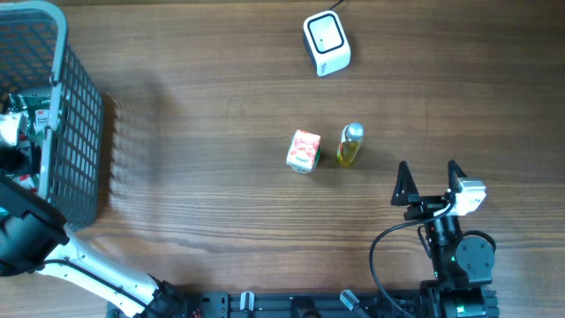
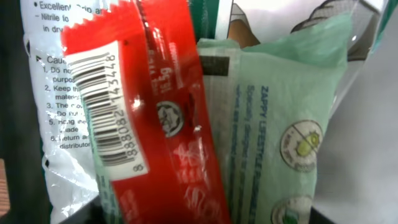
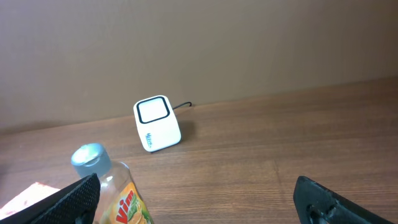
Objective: Scan the item barcode
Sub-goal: 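Return the left gripper to the basket and grasp the green packet, then lift the green packet out and lay it left of the red box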
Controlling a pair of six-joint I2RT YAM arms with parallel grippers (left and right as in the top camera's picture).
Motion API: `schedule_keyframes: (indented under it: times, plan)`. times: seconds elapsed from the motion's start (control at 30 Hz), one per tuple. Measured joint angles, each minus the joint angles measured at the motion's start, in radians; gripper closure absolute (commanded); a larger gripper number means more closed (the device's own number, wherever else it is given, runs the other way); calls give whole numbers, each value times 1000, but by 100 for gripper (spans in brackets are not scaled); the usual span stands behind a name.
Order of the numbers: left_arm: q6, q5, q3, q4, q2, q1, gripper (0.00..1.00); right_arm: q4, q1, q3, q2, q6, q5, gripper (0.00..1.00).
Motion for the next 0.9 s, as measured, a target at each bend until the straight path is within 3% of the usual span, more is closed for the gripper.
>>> schedule_keyframes:
  times: [0.1,0.23,0.67,0.9]
  plan:
    - [-31,20,0,7,0,2,64,0,0,0,0,0,0,0]
    - [-77,42,0,18,0,2,96,0,0,0,0,0,0,0]
    - [-269,107,25,15,-17,-51,96,0,0,0,0,0,0,0]
    - [-395,120,98,58,-211,-150,94,0,0,0,0,0,0,0]
